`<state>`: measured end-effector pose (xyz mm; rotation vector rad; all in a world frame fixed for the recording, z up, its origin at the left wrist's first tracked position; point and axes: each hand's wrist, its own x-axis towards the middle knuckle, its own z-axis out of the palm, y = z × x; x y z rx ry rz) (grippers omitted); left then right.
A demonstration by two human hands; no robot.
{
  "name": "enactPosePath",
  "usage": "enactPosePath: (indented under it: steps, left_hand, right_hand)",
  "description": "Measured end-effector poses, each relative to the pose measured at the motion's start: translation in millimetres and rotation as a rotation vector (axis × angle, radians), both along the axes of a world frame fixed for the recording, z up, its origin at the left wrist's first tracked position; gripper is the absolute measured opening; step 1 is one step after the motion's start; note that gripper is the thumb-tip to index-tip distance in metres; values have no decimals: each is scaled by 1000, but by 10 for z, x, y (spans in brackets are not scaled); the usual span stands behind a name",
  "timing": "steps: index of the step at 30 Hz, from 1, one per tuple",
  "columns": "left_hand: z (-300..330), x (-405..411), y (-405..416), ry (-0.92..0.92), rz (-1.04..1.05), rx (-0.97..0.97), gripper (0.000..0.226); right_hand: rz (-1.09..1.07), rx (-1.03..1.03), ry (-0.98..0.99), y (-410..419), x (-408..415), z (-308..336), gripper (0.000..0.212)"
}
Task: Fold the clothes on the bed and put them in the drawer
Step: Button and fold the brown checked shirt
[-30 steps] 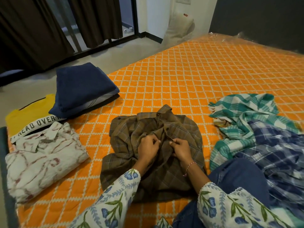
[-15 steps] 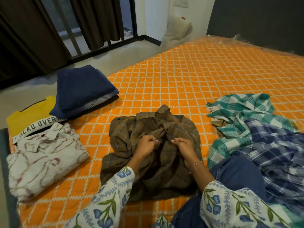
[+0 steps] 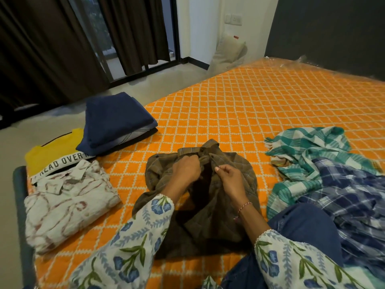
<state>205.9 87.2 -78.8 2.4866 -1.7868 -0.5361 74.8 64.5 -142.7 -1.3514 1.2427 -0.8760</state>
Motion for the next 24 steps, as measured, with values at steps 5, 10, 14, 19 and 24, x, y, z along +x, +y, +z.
enactPosePath:
  steps: [5,10,14,19,24]
  left_hand:
    - [38,66,-81,487,113,-19,32]
    - [55,114,-16,1044,289,-111,12]
    - [48,130,0,1211,254,-225,29]
    - [-72,20,93,1159,423,-404,25]
    - [-162,-55,138,1078,360,-504,24]
  right_hand:
    - [64,155,-181,5,44,106,12]
    - [107,323,-326,-43,10,250,42]
    - [63,329,-385,-55,1,294,45]
    - [-42,213,-370,93,14,301,31]
    - [-109,-41,-211,187,109,383,32]
